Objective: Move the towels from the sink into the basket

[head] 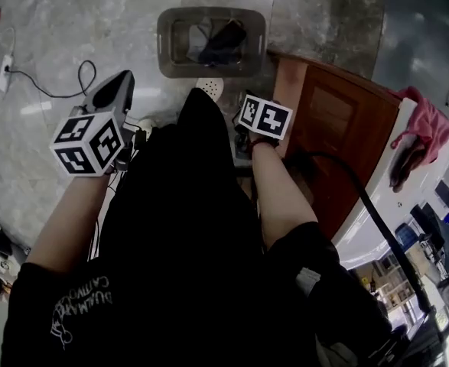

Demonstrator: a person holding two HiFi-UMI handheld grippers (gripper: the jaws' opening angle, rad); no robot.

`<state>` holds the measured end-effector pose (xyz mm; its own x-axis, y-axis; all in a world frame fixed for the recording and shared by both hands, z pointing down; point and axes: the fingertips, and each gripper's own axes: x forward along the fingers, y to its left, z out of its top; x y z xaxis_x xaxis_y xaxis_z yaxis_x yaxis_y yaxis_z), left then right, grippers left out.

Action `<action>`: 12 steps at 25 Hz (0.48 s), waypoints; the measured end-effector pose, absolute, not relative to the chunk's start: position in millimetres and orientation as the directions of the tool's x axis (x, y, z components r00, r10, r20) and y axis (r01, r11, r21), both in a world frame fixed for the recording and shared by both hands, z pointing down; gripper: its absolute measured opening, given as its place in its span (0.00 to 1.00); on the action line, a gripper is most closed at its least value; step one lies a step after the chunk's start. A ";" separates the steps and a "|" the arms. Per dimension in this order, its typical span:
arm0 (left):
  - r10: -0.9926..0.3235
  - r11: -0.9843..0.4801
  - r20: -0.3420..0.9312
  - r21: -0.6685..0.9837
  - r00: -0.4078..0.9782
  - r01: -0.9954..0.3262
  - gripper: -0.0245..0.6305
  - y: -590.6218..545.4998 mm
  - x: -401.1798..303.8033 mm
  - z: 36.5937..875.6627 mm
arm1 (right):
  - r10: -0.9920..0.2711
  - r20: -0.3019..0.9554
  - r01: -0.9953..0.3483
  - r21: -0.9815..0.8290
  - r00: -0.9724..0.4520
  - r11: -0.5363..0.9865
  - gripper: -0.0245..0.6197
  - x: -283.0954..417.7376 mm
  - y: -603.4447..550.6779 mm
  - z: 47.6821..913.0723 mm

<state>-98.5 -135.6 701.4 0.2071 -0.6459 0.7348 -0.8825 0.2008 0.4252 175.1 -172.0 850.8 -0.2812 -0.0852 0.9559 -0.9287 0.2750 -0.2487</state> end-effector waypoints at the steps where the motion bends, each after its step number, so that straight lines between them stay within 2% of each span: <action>1: -0.667 0.156 0.717 0.403 0.205 -0.902 0.04 -137.6 -102.8 686.1 | -0.112 0.951 -0.940 -0.257 -0.287 0.222 0.05 173.5 -170.4 841.2; 4: -0.692 0.055 0.678 0.393 0.248 -0.918 0.04 -120.5 -108.9 642.2 | -0.218 0.923 -0.948 -0.313 -0.318 0.054 0.05 174.7 -165.7 795.0; 6: -0.707 0.006 0.658 0.371 0.258 -0.929 0.04 -102.1 -115.6 611.0 | -0.292 0.886 -0.926 -0.377 -0.360 0.000 0.05 173.8 -164.4 752.8; 8: -0.742 -0.033 0.618 0.353 0.259 -0.935 0.04 -97.3 -128.7 577.2 | -0.372 0.838 -0.906 -0.424 -0.398 0.015 0.05 166.6 -175.7 707.3; 12: -0.837 -0.117 0.456 0.389 0.301 -0.914 0.04 -112.0 -154.0 489.5 | -0.567 0.702 -0.885 -0.449 -0.432 0.118 0.05 152.1 -208.3 598.2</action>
